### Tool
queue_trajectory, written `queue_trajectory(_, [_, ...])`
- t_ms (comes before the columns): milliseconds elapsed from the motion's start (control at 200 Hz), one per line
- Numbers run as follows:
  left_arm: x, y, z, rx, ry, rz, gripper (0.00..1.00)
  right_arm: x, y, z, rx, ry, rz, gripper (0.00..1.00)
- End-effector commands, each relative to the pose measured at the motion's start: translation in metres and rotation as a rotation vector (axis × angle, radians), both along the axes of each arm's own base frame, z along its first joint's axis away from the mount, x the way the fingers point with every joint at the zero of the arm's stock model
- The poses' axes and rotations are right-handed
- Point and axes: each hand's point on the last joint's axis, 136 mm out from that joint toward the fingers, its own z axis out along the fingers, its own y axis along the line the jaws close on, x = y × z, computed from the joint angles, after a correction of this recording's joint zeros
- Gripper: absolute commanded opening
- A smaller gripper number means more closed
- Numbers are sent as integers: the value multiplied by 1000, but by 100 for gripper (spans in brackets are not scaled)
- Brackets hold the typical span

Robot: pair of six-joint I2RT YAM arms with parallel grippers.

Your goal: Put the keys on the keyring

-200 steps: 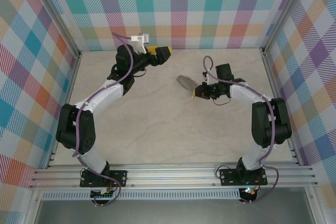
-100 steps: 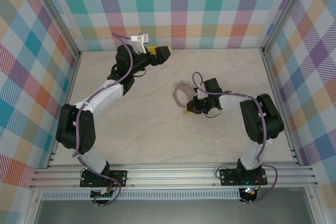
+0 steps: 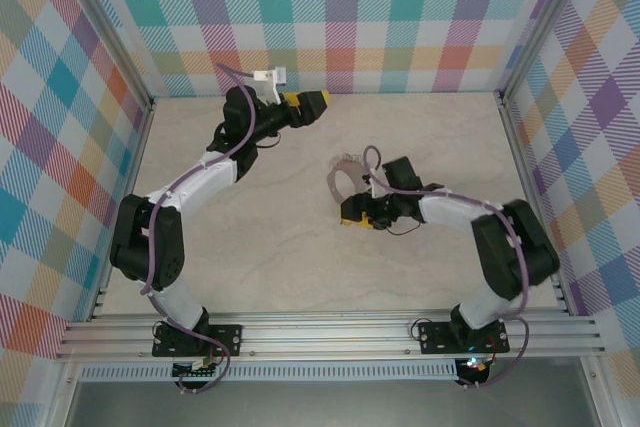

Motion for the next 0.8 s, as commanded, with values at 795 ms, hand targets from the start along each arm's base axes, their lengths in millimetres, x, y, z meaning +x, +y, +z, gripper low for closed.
queue_trajectory(795, [-110, 187, -55, 622, -125, 675, 100, 62, -230, 129, -602, -762, -883, 100])
